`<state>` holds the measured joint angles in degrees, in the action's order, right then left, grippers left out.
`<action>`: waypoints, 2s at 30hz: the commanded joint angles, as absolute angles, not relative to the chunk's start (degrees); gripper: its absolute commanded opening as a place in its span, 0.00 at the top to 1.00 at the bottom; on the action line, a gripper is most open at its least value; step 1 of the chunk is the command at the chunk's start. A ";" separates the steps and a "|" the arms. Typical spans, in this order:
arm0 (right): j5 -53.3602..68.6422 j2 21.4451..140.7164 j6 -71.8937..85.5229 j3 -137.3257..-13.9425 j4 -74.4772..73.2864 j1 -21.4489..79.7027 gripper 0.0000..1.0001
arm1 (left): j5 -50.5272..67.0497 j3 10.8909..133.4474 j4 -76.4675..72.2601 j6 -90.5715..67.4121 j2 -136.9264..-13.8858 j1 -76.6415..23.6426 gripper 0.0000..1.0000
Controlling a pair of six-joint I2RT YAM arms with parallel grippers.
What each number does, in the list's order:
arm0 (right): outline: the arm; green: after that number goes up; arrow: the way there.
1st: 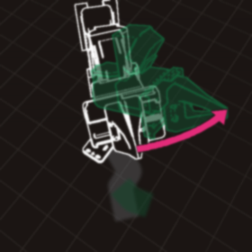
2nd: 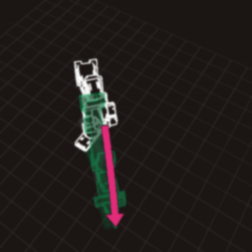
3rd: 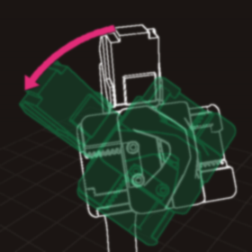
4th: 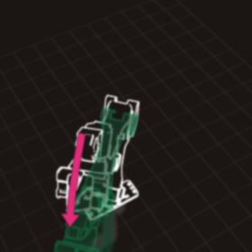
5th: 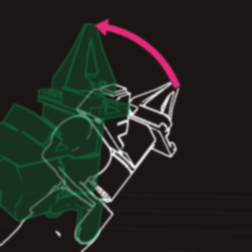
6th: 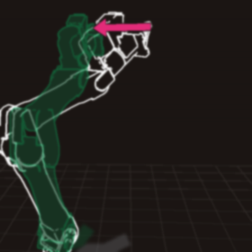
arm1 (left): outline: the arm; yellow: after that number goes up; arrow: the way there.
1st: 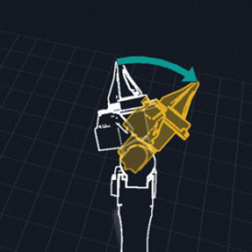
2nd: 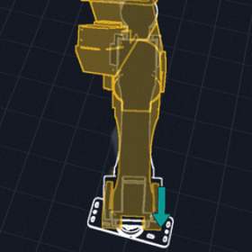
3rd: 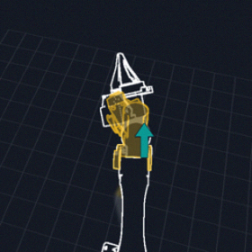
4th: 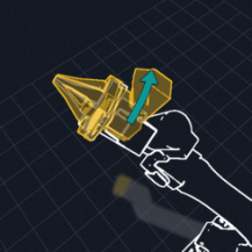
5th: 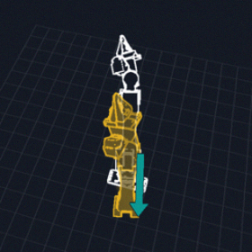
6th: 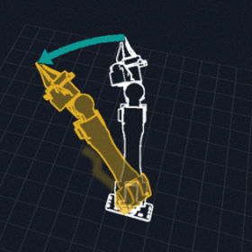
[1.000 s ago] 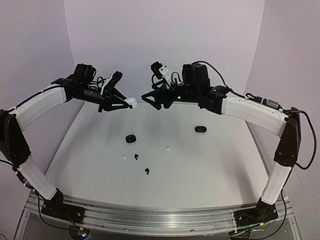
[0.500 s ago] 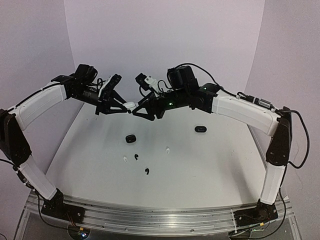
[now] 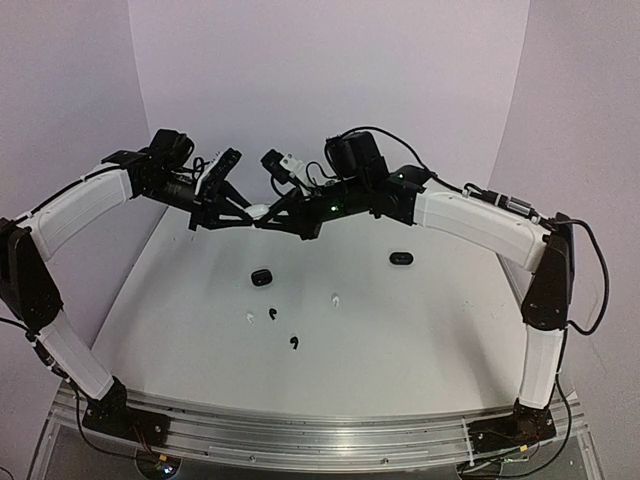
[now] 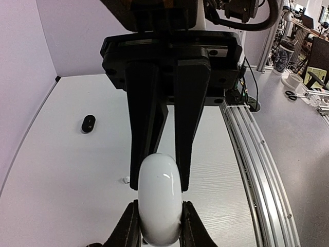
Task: Insert the wireless bluetooth earbuds into the charging case
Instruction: Pass from the left arm to the right, then pass from the right arm to the left
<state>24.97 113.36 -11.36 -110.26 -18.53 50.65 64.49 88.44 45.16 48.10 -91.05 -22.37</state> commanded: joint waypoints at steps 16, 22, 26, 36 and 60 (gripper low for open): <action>32.48 102.06 4.61 -97.23 15.15 48.50 1.00 | 76.42 67.40 -7.33 9.28 -77.48 -17.41 0.10; 31.70 102.91 4.83 -96.46 19.98 49.56 1.00 | 75.40 68.60 -19.10 -4.59 -79.85 -19.97 0.28; 31.26 103.20 4.25 -96.98 20.38 50.13 1.00 | 74.65 69.29 -22.43 -7.98 -80.16 -21.15 0.34; 30.32 103.44 3.85 -97.09 20.39 50.64 1.00 | 72.53 71.78 -20.85 -6.55 -80.76 -22.95 0.44; 24.52 104.16 -1.10 -97.35 16.80 52.19 1.00 | 72.50 74.59 -16.30 -3.17 -81.21 -23.76 0.77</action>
<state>26.52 104.36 1.37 -96.62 16.33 51.69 72.72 71.57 -17.70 -5.20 -81.14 -23.57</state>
